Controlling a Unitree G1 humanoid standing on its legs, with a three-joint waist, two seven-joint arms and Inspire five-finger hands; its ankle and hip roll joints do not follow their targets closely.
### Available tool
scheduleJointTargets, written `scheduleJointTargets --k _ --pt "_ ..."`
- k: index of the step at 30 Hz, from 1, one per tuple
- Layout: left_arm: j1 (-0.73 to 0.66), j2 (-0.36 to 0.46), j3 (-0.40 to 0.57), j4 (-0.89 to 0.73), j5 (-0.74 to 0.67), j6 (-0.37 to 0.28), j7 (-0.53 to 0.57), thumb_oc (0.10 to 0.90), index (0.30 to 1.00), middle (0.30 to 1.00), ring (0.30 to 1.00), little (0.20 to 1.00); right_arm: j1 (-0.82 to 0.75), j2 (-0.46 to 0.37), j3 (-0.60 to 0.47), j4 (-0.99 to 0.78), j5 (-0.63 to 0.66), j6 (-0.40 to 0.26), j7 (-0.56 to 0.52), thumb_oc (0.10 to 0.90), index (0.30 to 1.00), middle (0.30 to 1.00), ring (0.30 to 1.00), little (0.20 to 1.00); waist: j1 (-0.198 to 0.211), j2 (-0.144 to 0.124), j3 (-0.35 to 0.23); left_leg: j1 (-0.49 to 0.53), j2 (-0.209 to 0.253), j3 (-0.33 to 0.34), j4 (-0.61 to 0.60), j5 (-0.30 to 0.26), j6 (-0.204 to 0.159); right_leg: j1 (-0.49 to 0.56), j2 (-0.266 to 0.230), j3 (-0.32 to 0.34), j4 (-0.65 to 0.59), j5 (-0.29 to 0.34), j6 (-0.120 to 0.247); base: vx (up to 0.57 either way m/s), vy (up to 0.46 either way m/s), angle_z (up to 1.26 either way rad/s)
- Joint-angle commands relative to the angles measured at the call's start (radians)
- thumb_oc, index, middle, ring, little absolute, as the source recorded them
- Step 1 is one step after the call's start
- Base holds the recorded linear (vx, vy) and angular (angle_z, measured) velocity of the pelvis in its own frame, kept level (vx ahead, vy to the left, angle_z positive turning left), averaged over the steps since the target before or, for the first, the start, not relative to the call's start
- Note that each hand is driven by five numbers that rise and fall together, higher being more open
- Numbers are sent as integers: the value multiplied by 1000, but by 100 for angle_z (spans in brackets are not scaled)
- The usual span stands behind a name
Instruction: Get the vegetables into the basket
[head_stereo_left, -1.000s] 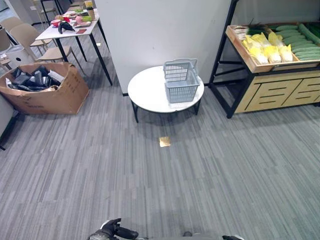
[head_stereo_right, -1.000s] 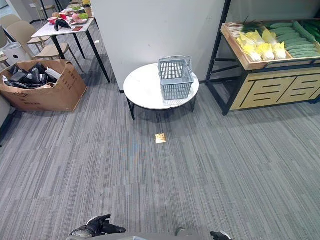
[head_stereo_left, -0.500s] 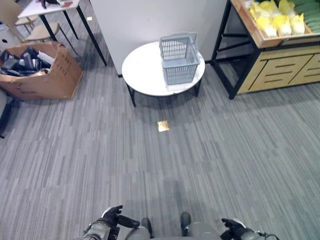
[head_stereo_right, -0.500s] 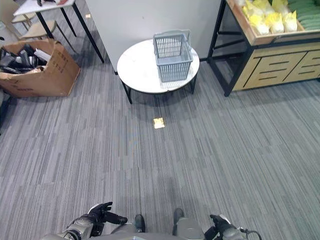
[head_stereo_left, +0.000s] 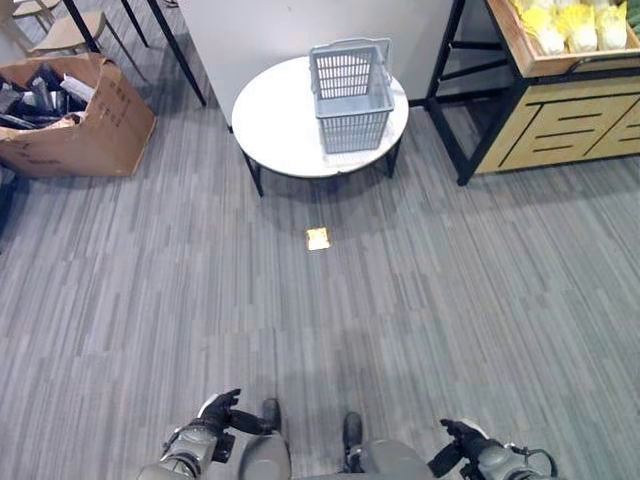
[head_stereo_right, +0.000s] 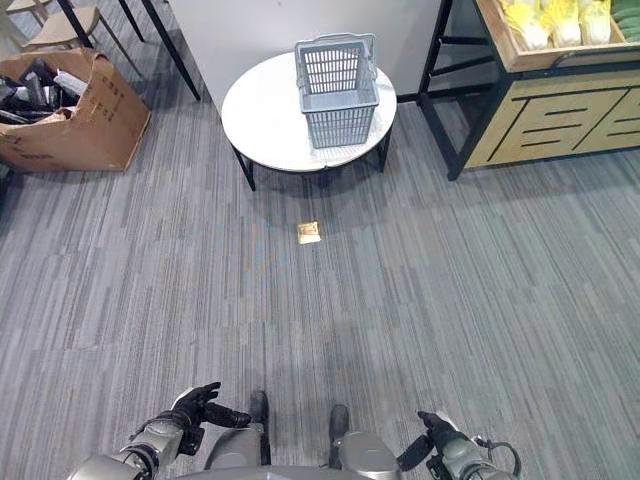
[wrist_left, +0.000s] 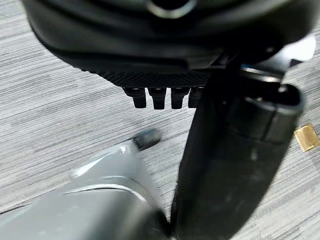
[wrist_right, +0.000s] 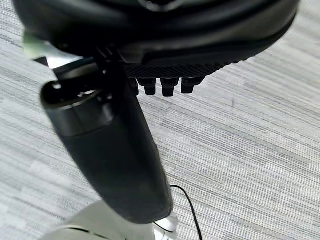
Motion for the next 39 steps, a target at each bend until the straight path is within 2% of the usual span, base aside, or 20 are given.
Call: scheduleJointTargets --k 1,5,7,8,10,12,13,14,16,18,21,23,25,27,30,33,37,39 --pt "76 -11 -29 51 34 21 -2 900 1000 1000 1000 1000 27 -18 0 1 -7 -9 4 900 1000 1000 1000 1000 18 25 -37 -22 8 32 -7 49 21 35 -67 82 74 -28 113 282 251 -29" --pt "86 -8 -24 59 45 22 -5 900 1000 1000 1000 1000 42 -6 -6 8 -16 -5 8 900 1000 1000 1000 1000 17 10 -61 -2 -10 64 0 34 34 59 -104 98 65 -29 132 158 233 -57" --pt "86 1 -25 58 54 20 -6 900 1000 1000 1000 1000 48 14 -5 5 -19 -3 17 900 1000 1000 1000 1000 23 -19 -72 -3 -56 98 57 -25 67 63 -165 123 69 2 175 181 411 -33" --pt "85 4 -26 57 57 20 -6 900 1000 1000 1000 1000 45 17 -2 4 -20 -3 18 900 1000 1000 1000 1000 25 -25 -73 -6 -65 104 69 -38 74 56 -175 129 71 12 181 113 389 -22" --pt "81 16 -29 50 60 18 -4 900 1000 1000 1000 1000 38 33 0 -12 -15 -3 18 900 1000 1000 1000 1000 31 -48 -75 -13 -111 117 83 -78 106 26 -216 147 85 106 214 55 371 -8" --pt "82 20 -34 47 64 17 -7 900 1000 1000 1000 1000 32 38 5 -21 -14 -3 18 900 1000 1000 1000 1000 34 -50 -74 -6 -128 122 78 -90 120 8 -229 153 110 142 222 22 297 -8" --pt "79 27 -36 44 69 16 -9 900 1000 1000 1000 1000 23 38 6 -30 -9 -3 18 900 1000 1000 1000 1000 35 -48 -68 6 -146 128 71 -104 139 -18 -237 149 172 179 223 25 314 -7" --pt "79 31 -36 43 69 17 -10 900 1000 1000 1000 1000 23 39 8 -34 -8 -2 19 900 1000 1000 1000 1000 35 -45 -65 15 -150 129 67 -110 147 -35 -237 146 214 186 217 23 317 -9" --pt "78 36 -34 44 72 18 -13 900 1000 1000 1000 1000 21 42 16 -43 -9 -3 22 900 1000 1000 1000 1000 34 -39 -58 50 -162 136 58 -127 161 -71 -238 113 277 202 207 33 192 -7" --pt "78 39 -31 45 74 21 -15 900 1000 1000 1000 1000 19 45 21 -48 -11 -2 23 900 1000 1000 1000 1000 31 -37 -50 90 -173 150 41 -138 167 -104 -245 60 287 206 199 75 156 -13" --pt "75 38 -35 44 72 22 -15 900 1000 1000 1000 1000 18 45 24 -49 -7 -3 22 900 1000 1000 1000 1000 24 -32 -39 117 -173 150 29 -145 167 -137 -224 36 265 170 191 73 55 -12" --pt "60 37 -44 45 74 21 -9 900 1000 1000 1000 1000 13 48 30 -46 -4 -5 18 900 1000 1000 1000 1000 13 -32 -21 141 -180 145 30 -164 164 -175 -204 6 189 145 193 110 -2 1" --pt "57 36 -45 44 73 20 -8 900 1000 1000 1000 1000 13 48 30 -46 -1 -6 15 900 1000 1000 1000 1000 7 -32 -14 154 -183 138 29 -172 162 -185 -201 -3 164 153 196 86 -14 4" --pt "52 29 -30 66 67 31 -3 900 1000 1000 1000 1000 16 50 30 -49 2 -7 11 900 1000 1000 1000 1000 -9 -34 -6 179 -192 125 32 -188 156 -214 -195 6 117 184 208 147 -41 12" --pt "85 16 -23 62 98 15 18 900 1000 1000 1000 1000 40 67 27 -42 7 -7 19 900 1000 1000 1000 1000 -8 -48 -5 226 -198 83 40 -221 143 -242 -208 -1 54 235 221 242 -163 25" --pt "88 14 -24 60 101 13 25 900 1000 1000 1000 1000 51 70 29 -43 11 -9 16 900 1000 1000 1000 1000 -6 -50 -13 235 -203 60 53 -236 138 -216 -206 -2 39 242 212 161 -152 58" --pt "87 4 -23 36 75 6 34 900 1000 1000 1000 1000 49 57 31 -44 20 -19 7 900 1000 1000 1000 1000 10 -34 -38 237 -163 30 78 -241 102 -169 -177 -48 36 208 185 170 -220 35" --pt "83 6 -23 28 71 1 47 900 1000 1000 1000 1000 43 50 27 -53 37 -25 0 900 1000 1000 1000 1000 12 -26 -44 242 -134 20 85 -221 79 -164 -160 -60 50 182 170 160 -258 15"
